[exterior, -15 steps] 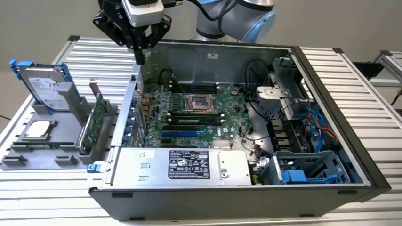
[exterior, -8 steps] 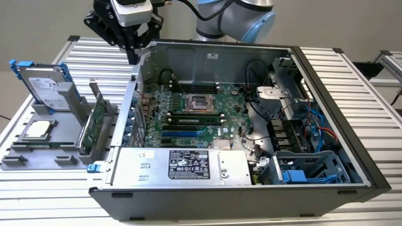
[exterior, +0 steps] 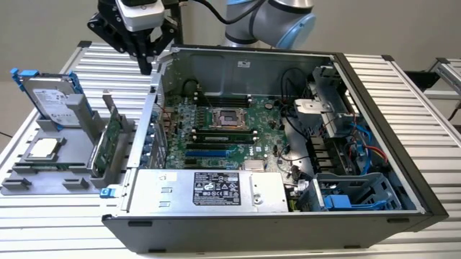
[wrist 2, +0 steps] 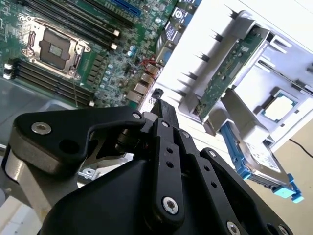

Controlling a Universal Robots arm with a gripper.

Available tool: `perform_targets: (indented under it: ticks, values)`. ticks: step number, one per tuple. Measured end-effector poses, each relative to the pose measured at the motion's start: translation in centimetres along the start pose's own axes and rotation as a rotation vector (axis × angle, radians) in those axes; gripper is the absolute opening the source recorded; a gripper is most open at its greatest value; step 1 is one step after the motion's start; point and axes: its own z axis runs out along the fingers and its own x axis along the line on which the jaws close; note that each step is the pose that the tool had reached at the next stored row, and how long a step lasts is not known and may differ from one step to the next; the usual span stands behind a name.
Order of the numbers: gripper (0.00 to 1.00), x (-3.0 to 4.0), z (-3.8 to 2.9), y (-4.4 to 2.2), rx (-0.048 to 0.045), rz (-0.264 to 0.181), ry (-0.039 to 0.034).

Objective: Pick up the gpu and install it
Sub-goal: 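Reach for the gpu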

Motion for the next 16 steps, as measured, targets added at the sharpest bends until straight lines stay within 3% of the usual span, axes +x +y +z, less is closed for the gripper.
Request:
perform_targets:
  ticks: [16]
  values:
    - [0.00, 1.72, -0.11, -1.51, -0.0025, -0.003, 0.0004]
